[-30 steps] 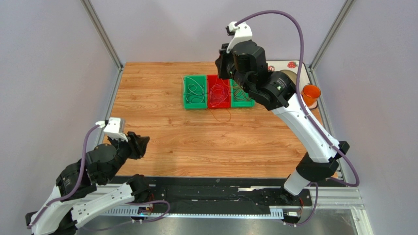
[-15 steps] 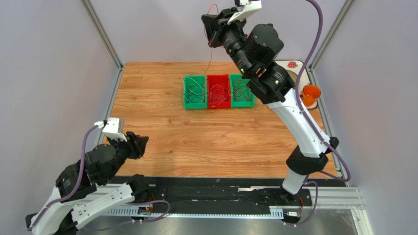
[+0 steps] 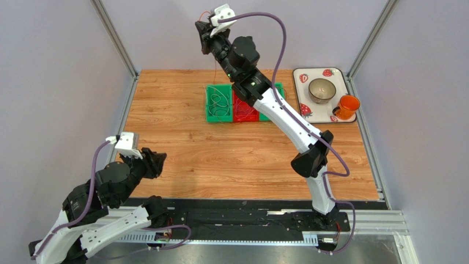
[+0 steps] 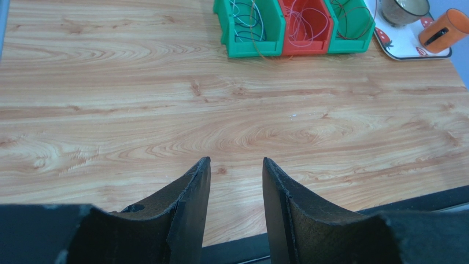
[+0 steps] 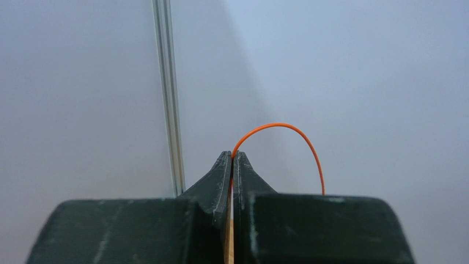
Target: Untangle the cables
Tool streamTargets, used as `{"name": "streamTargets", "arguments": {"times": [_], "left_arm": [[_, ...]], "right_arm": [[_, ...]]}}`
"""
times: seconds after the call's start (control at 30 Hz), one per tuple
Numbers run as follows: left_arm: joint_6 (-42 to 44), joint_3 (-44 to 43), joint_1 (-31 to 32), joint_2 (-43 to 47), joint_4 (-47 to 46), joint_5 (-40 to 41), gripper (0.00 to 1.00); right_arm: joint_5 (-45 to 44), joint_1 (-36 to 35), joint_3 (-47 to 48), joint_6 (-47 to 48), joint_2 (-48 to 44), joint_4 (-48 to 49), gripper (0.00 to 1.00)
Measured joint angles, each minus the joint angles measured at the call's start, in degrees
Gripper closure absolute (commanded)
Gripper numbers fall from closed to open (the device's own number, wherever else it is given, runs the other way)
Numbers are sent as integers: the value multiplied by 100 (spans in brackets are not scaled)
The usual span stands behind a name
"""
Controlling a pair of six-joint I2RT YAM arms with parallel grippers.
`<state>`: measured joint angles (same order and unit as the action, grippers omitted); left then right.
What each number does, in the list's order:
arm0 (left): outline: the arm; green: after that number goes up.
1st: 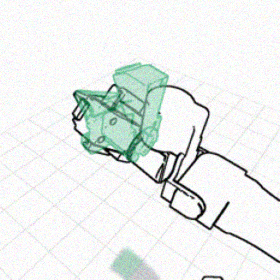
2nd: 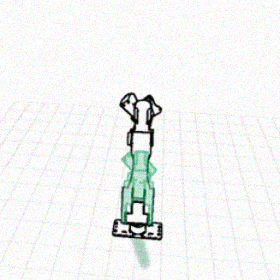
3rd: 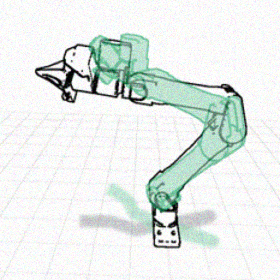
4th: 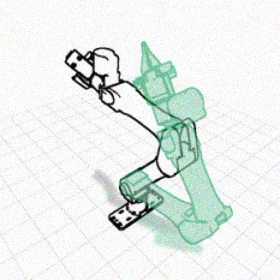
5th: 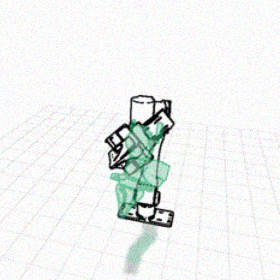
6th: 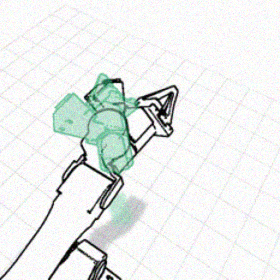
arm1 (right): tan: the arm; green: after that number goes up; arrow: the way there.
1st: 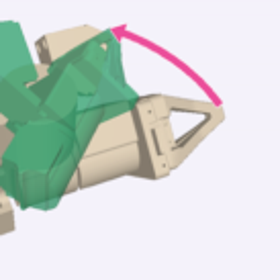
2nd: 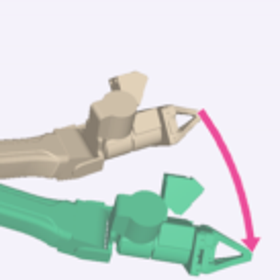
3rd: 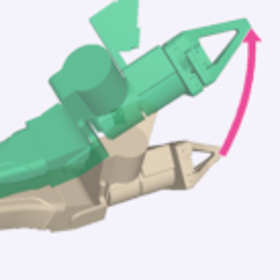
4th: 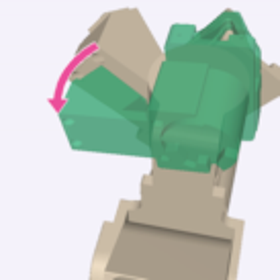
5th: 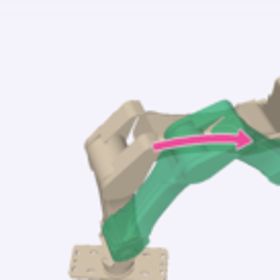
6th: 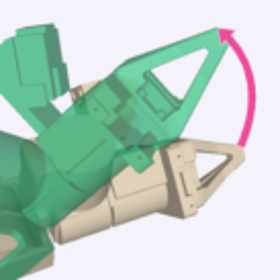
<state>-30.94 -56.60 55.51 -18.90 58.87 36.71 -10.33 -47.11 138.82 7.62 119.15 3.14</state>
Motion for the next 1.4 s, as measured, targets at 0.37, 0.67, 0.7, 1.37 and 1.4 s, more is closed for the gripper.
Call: {"name": "streamTargets", "arguments": {"times": [0.37, 0.67, 0.7, 1.37, 1.4], "left_arm": [[0, 17, -7, 0, 0, -2, 52], [0, 44, -17, 0, 0, -17, 52], [0, 44, -22, 0, 0, -17, 52], [2, 46, -55, 0, 0, -17, 53], [2, 46, -55, 0, 0, -17, 53]], "right_arm": [[-9, 457, -105, -26, 708, 376, 100], [4, 671, -957, -706, 719, 597, 100], [15, 675, -1091, -796, 719, 595, 100], [605, 680, -2929, -2653, 610, 791, 100], [643, 680, -2933, -2726, 595, 789, 100]]}}
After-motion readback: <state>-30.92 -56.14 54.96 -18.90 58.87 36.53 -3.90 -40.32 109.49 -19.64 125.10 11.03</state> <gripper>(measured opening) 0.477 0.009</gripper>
